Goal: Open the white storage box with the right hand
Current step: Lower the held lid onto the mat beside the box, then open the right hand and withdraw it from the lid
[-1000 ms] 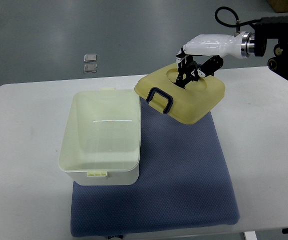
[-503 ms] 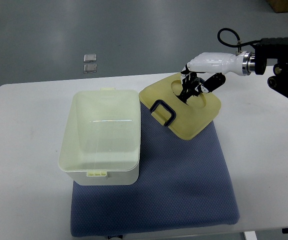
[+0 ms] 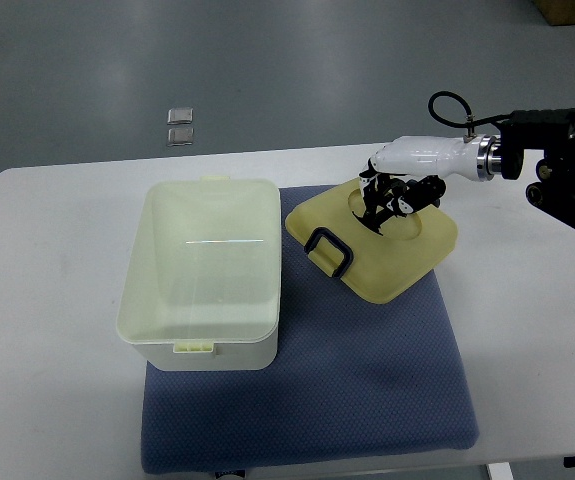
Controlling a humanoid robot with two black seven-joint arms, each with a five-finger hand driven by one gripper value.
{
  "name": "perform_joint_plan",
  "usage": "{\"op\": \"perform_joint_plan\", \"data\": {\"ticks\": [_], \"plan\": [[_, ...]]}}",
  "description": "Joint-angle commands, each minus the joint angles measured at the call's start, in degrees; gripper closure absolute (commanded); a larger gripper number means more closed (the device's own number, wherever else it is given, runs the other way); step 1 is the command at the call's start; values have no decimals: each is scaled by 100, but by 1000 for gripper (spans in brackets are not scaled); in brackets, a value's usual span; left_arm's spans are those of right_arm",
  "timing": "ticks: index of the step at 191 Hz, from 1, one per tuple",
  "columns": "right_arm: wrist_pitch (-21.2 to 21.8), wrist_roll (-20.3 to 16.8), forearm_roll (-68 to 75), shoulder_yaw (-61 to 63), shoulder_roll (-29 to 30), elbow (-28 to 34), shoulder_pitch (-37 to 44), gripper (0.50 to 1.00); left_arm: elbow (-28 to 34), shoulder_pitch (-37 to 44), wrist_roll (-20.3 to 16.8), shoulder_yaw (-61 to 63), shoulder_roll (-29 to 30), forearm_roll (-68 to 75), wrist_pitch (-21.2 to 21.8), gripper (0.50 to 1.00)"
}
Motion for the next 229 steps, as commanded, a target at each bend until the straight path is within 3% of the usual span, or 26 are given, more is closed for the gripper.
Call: {"op": "perform_joint_plan", "data": {"ticks": [1, 111, 179, 195, 219, 229], "plan": [[-42, 0, 9, -125, 35, 0, -2, 1000, 0, 0, -1, 0, 0, 0, -1, 500], [-112, 0, 35, -169, 211, 554, -20, 1000, 0, 0, -1, 0, 0, 0, -1, 500], [-112, 0, 18, -240, 316, 580, -99, 1000, 0, 0, -1, 0, 0, 0, -1, 500], [-77, 0, 35, -240, 316, 562, -125, 918, 0, 0, -1, 0, 0, 0, -1, 500], [-60, 0, 114, -240, 308, 545, -160, 667, 0, 0, -1, 0, 0, 0, -1, 500], [-60, 0, 123, -240, 308, 545, -169, 642, 0, 0, -1, 0, 0, 0, -1, 500]]}}
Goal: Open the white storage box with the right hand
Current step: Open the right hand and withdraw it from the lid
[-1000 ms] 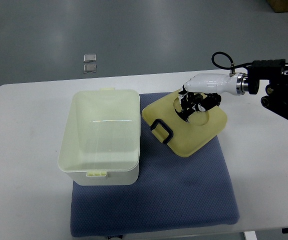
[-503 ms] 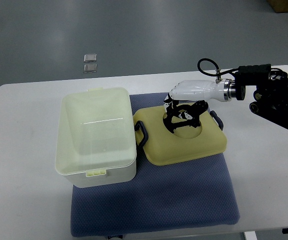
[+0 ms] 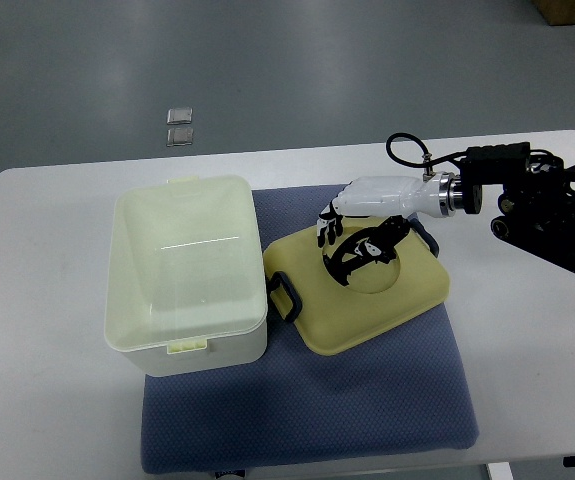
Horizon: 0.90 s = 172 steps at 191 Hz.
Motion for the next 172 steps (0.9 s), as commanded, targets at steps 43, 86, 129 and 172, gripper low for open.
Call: {"op": "perform_joint_plan", "data": {"ticks": [43, 86, 129, 172], "plan": [[14, 0, 228, 17, -17, -17, -68, 585, 0, -1, 0, 0, 0, 0, 1, 500], [14, 0, 984, 88, -26, -8, -60, 579, 0, -1, 0, 0, 0, 0, 1, 500], [348, 0, 2777, 96, 10, -52, -95, 579, 0, -1, 0, 0, 0, 0, 1, 500], [365, 0, 4982, 114, 62, -263, -543, 579, 0, -1, 0, 0, 0, 0, 1, 500]]}}
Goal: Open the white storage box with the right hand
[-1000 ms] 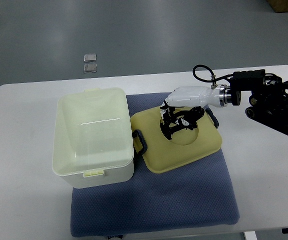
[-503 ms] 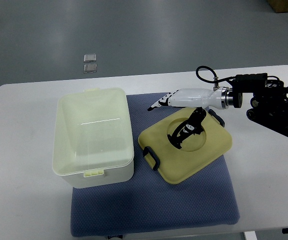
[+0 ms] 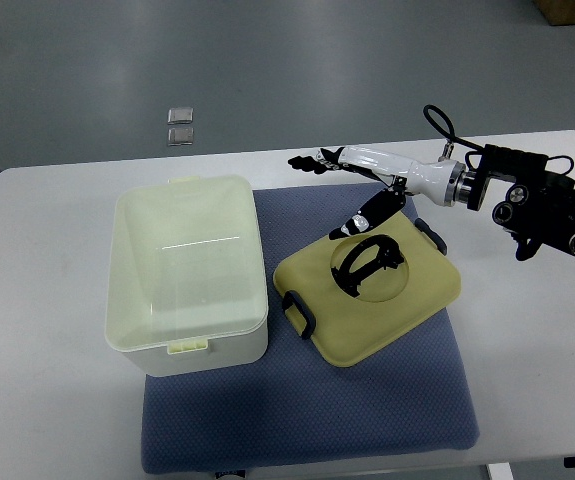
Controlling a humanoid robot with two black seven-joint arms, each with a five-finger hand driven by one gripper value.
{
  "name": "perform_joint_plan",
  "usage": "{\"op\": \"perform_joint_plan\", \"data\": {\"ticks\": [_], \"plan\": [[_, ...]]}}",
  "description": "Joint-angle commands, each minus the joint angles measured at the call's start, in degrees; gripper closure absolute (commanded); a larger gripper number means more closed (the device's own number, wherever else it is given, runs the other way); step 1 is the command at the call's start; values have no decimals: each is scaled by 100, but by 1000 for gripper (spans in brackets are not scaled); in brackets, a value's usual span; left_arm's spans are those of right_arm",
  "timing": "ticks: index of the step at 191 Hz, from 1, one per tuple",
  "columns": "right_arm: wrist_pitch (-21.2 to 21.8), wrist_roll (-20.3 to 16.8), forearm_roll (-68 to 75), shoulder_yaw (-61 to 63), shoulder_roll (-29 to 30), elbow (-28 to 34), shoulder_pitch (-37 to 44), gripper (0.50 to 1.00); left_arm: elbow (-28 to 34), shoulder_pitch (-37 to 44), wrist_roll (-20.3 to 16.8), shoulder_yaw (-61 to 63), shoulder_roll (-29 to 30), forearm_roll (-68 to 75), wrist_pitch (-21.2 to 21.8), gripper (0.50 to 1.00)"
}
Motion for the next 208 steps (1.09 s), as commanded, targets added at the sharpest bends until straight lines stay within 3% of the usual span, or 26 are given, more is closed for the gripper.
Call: {"op": "perform_joint_plan", "data": {"ticks": [1, 56, 80, 116, 145, 208], "plan": [[-9, 0, 907, 16, 51, -128, -175, 579, 0, 0, 0, 0, 0, 0, -1, 500], [-35, -2, 3975, 851, 438, -690, -659, 579, 0, 0, 0, 0, 0, 0, -1, 500], [-228, -257, 4862, 1194, 490, -761, -940, 576, 0, 0, 0, 0, 0, 0, -1, 500], [-580, -485, 5583, 1308, 859, -1033, -1239, 576, 0, 0, 0, 0, 0, 0, -1, 500], [-773, -441, 5741, 1343, 983, -1130, -1362, 574, -9, 0, 0, 0, 0, -9, -1, 500], [-817, -389, 5724, 1695, 1176, -1156, -1547, 570, 9, 9, 0, 9, 0, -9, -1, 500]]}}
